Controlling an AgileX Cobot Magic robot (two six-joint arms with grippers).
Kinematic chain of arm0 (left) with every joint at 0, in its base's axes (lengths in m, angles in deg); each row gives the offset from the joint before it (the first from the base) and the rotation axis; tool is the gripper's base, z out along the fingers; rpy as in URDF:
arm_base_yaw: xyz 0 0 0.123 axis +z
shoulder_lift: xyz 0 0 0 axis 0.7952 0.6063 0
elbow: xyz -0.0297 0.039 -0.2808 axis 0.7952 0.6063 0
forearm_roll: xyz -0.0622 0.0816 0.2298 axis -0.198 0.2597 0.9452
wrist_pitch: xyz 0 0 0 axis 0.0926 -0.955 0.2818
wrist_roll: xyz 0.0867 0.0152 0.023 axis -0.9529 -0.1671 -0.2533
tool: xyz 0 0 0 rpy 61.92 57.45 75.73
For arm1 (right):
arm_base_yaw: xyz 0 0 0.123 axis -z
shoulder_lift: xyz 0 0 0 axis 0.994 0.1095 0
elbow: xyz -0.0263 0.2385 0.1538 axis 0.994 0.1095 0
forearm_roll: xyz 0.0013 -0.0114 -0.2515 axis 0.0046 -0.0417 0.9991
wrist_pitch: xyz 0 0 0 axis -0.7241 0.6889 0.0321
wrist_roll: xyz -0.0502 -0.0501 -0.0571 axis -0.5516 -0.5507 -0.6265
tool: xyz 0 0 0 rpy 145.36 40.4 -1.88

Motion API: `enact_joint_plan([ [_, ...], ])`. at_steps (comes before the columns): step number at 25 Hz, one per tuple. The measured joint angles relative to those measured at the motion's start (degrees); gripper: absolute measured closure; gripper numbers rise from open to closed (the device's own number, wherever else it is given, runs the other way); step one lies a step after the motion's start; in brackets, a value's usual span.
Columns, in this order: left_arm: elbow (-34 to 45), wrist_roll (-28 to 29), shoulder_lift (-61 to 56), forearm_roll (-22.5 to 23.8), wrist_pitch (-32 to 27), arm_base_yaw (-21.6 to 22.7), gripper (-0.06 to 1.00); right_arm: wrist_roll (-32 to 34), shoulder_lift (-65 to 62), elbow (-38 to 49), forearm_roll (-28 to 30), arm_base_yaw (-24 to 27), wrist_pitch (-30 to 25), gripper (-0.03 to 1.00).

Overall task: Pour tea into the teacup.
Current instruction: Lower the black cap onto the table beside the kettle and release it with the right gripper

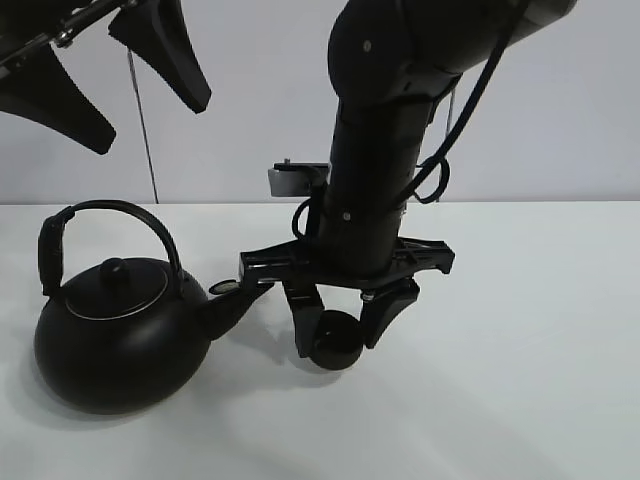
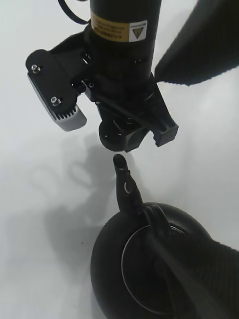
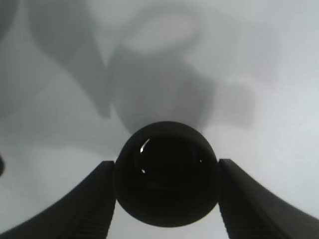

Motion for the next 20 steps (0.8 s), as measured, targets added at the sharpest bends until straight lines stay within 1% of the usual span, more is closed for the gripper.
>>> enact_joint_plan([
  [5, 0.00, 0.00, 0.00, 0.00, 0.00, 0.00, 0.35, -0.05, 1.77, 0.00, -0.46, 0.00, 0.31, 0.57],
  [20, 0.00, 0.00, 0.00, 0.00, 0.00, 0.00, 0.35, -0.72, 1.77, 0.00, -0.47, 0.00, 0.60, 0.56],
])
